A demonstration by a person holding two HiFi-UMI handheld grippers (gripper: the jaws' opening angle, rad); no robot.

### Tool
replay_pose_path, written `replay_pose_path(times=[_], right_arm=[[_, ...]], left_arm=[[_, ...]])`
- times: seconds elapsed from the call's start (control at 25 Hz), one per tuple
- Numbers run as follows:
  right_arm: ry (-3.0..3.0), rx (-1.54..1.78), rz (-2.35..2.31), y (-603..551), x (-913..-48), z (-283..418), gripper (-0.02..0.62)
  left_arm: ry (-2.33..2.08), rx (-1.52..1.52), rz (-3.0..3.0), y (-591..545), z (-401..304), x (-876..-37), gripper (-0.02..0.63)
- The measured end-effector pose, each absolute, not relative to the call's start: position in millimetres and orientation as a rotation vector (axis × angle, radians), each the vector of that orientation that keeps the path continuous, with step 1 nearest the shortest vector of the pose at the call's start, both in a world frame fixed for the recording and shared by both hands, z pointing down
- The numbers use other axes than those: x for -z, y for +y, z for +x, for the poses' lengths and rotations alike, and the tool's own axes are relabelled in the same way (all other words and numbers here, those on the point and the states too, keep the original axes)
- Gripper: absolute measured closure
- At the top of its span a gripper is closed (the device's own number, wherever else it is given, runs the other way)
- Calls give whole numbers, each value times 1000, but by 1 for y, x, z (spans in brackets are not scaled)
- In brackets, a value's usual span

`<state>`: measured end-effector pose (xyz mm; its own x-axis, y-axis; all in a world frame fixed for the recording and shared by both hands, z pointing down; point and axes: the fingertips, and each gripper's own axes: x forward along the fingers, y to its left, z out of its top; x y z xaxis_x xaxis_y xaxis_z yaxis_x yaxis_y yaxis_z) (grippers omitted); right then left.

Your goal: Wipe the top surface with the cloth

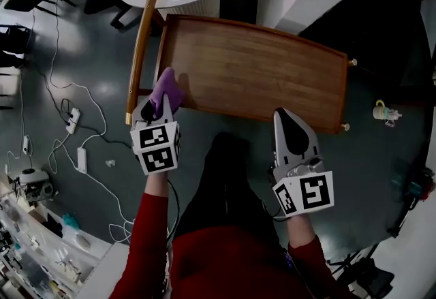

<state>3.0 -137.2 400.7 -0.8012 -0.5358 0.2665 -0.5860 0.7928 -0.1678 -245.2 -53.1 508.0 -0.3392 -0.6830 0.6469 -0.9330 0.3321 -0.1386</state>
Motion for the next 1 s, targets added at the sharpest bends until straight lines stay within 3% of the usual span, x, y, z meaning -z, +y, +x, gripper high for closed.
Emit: replay_pose_path(times=[0.44, 1.0], right_arm=[[-2881, -266, 1064, -144, -327, 37, 582], [-2891, -176, 1209, -156, -308, 80, 583]], left_arm=[[-2134, -370, 2051, -83, -154, -342, 543], [-1986, -269, 2267, -117, -78, -321, 543]])
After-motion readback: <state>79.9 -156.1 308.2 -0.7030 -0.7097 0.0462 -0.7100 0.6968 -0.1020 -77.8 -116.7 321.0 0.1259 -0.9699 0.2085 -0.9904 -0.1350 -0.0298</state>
